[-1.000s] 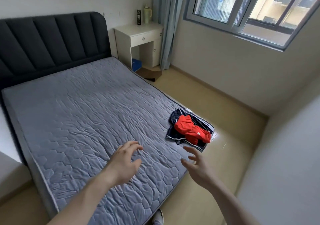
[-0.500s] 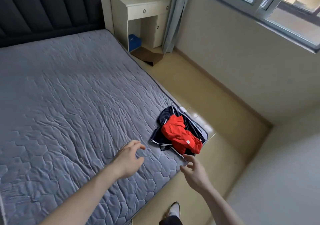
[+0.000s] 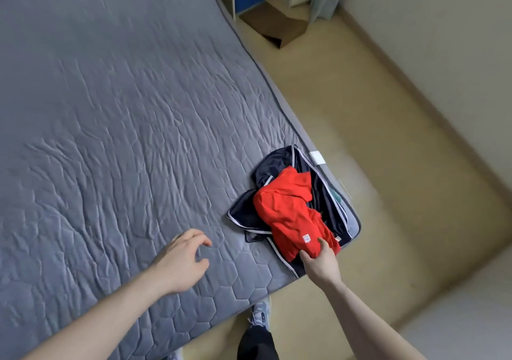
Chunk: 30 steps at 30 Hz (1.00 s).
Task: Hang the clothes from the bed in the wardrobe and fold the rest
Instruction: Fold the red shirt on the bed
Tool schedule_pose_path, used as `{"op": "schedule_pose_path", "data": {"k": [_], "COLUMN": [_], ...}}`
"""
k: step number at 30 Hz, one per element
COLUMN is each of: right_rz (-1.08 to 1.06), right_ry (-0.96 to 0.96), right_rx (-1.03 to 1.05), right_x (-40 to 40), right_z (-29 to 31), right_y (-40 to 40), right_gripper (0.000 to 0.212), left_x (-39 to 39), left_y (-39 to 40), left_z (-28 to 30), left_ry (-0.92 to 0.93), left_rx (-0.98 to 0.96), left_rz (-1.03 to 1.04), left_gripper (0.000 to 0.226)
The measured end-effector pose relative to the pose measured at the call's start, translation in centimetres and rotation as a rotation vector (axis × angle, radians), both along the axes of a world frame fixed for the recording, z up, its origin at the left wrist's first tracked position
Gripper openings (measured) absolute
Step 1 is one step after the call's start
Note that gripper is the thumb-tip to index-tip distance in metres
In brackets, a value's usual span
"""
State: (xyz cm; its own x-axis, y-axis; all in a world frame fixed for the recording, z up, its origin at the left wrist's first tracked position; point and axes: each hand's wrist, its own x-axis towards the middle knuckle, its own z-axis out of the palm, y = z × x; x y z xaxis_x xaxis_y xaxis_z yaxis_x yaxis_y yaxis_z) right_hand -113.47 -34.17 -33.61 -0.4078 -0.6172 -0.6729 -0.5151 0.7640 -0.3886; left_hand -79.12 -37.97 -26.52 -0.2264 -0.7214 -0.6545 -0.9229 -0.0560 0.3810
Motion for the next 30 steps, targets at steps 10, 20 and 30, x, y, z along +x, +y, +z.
{"op": "schedule_pose_path", "data": {"k": [10,20,30], "right_rz": [0.029,0.336,0.492], "right_ry": [0.106,0.145,-0.300], "right_rx": [0.188,-0.239,-0.616], "right_x": [-4.5,-2.5,9.7], "right_z": [-17.6,-10.6,19.8], "right_y": [-3.8,-3.1,-3.4], "right_gripper": [0.093,0.036,0.033], "left_x": [-5.6,-3.8,-3.3], "left_y": [-0.1,2.8,6.1], "left_z": [-11.7,-8.2,10.0], "left_ry": [0.003,0.003,0.390], "left_rx": [0.084,0.100,-0.179], "left_rz": [0.078,0.140,0.476], "left_gripper": [0.033,0.030,0.081]}}
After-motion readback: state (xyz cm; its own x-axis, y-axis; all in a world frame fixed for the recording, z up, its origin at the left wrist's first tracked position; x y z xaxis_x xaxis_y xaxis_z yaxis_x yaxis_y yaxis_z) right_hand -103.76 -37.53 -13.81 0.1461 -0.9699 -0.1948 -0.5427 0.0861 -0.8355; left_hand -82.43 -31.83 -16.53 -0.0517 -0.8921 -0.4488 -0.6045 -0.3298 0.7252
